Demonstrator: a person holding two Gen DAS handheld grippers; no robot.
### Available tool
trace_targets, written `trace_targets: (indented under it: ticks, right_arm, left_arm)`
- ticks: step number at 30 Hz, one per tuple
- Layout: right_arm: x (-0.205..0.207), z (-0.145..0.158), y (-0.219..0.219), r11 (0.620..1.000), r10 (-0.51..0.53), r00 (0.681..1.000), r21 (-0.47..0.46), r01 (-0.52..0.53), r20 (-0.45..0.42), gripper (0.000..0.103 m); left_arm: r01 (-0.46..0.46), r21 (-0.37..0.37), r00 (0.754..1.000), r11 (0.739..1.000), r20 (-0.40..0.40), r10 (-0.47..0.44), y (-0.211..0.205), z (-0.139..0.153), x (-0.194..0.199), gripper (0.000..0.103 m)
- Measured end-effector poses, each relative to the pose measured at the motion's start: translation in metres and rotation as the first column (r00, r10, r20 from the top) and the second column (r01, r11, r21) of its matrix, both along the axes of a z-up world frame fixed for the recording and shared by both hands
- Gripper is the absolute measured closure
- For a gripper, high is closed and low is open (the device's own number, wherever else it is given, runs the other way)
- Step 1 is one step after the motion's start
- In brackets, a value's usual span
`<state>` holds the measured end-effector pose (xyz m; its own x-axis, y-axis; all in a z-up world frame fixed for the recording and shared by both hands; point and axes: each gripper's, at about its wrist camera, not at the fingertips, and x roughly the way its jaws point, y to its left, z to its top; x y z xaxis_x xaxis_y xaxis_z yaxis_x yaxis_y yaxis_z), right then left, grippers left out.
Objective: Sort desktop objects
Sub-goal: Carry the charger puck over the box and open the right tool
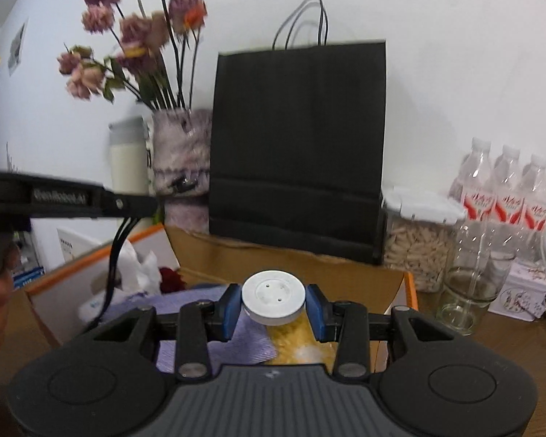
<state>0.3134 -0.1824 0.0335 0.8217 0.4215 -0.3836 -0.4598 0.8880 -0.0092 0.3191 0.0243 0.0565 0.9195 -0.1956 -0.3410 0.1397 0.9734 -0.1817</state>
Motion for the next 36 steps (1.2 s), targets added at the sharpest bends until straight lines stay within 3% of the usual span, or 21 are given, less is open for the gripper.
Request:
trace_targets:
  ticks: [3, 7, 8, 9, 10, 11, 12, 16, 21, 36]
  right_arm:
    - [0.001, -0.006, 0.002, 1.0, 0.008, 1.0, -0.008, -0.008, -0.012, 0.066]
    - [-0.001, -0.009, 0.001, 1.0, 0.003, 1.0, -0.002, -0.003, -0.021, 0.065]
    - [-0.002, -0.01, 0.0, 1.0, 0.006, 1.0, 0.002, -0.006, -0.021, 0.063]
    - [-0.003, -0.01, 0.0, 1.0, 0.006, 1.0, 0.003, -0.006, -0.021, 0.054]
    - [-0.004, -0.01, -0.001, 1.0, 0.002, 1.0, 0.004, -0.002, -0.014, 0.038]
    - [-0.007, -0.009, -0.001, 1.0, -0.004, 1.0, 0.002, 0.004, -0.001, 0.029]
    - [-0.008, -0.008, 0.0, 1.0, -0.008, 1.0, -0.003, 0.008, 0.011, 0.017]
    - [-0.012, -0.008, 0.002, 1.0, -0.019, 1.0, -0.017, 0.019, 0.021, 0.0]
    - [-0.012, -0.009, 0.004, 0.999, -0.034, 0.999, -0.033, 0.034, 0.006, 0.0]
    - [-0.017, -0.008, 0.005, 0.998, -0.045, 0.999, -0.035, 0.045, 0.014, 0.0]
  left_arm:
    - [0.006, 0.029, 0.998, 1.0, -0.056, -0.005, -0.005, -0.016, 0.007, 0.1]
    - [-0.011, 0.069, 0.998, 0.998, -0.062, 0.015, -0.01, -0.025, 0.006, 0.096]
    - [-0.016, 0.086, 0.998, 0.996, -0.055, 0.021, -0.012, -0.027, 0.003, 0.083]
    - [-0.018, 0.094, 0.999, 0.995, -0.049, 0.023, -0.013, -0.027, 0.002, 0.052]
    - [-0.028, 0.1, 0.999, 0.995, -0.04, 0.032, -0.014, -0.027, 0.0, 0.034]
    - [-0.046, 0.108, 0.999, 0.993, -0.019, 0.048, -0.015, -0.028, -0.004, 0.01]
    - [-0.059, 0.119, 0.998, 0.991, 0.006, 0.059, -0.018, -0.026, -0.006, 0.002]
    - [-0.084, 0.164, 0.995, 0.983, 0.073, 0.073, -0.024, -0.024, -0.017, 0.0]
    - [-0.108, 0.19, 0.994, 0.976, 0.056, 0.099, -0.028, -0.029, -0.016, 0.0]
    - [-0.154, 0.153, 0.986, 0.976, 0.083, 0.142, -0.019, -0.028, -0.032, 0.0]
